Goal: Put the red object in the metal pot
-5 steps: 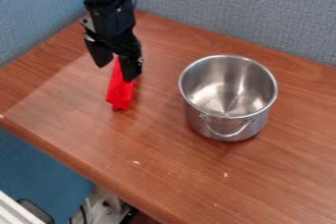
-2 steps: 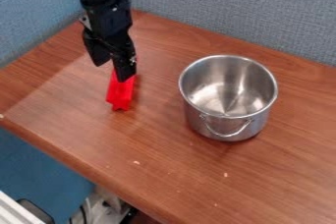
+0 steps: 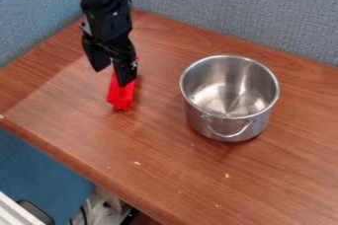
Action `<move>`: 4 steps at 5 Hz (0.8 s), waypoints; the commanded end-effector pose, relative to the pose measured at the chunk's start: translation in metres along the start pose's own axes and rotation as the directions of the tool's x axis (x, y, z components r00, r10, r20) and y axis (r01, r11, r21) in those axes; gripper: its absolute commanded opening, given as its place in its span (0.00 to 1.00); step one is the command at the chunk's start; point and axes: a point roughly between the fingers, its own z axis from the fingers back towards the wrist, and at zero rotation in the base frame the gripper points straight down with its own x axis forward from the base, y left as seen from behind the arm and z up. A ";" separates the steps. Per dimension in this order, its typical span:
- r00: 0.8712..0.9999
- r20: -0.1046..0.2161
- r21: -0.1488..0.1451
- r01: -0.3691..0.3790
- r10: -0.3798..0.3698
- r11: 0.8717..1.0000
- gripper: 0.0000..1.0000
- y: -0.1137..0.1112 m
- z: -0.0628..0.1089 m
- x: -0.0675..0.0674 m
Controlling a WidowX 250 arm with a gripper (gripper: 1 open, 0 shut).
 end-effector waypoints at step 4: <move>0.973 0.001 -0.044 0.231 -0.231 0.972 1.00 0.001 -0.018 0.007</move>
